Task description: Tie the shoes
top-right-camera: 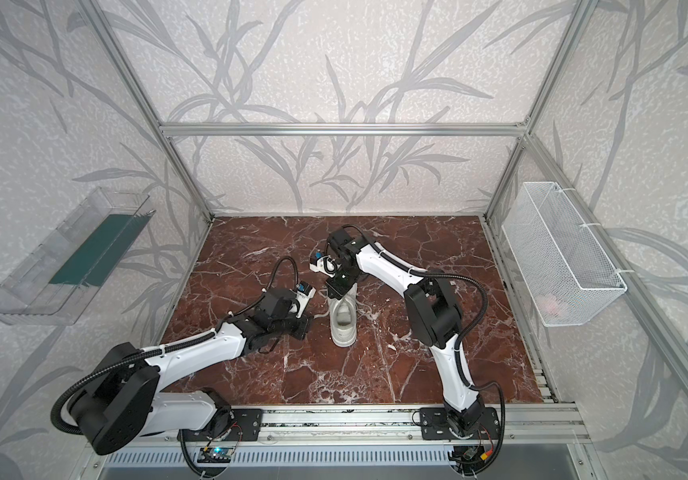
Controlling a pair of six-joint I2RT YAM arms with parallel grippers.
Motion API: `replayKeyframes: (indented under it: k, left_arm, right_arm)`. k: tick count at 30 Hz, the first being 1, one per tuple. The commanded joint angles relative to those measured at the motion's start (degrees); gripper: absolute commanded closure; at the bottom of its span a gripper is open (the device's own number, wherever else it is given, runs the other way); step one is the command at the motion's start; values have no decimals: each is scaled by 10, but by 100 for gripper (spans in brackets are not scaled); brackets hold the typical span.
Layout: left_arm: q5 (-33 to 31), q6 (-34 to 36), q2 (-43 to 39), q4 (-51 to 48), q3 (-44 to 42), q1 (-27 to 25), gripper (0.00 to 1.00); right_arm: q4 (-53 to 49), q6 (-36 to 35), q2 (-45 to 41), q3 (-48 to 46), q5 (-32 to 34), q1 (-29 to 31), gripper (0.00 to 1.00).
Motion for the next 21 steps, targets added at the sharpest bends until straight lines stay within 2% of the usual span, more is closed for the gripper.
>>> replayKeyframes:
  k: [1, 6, 10, 21]
  left_arm:
    - [30, 6, 19, -6, 23, 14, 100]
    - [68, 9, 50, -7, 49, 41, 100]
    - [95, 16, 82, -27, 81, 60, 100]
    - [121, 40, 151, -59, 158, 97, 100]
  right_arm:
    - [35, 24, -42, -30, -77, -16, 100]
    - [78, 25, -62, -71, -124, -25, 100]
    - [89, 10, -70, -87, -135, -27, 100]
    - [106, -26, -94, -121, -139, -29, 100]
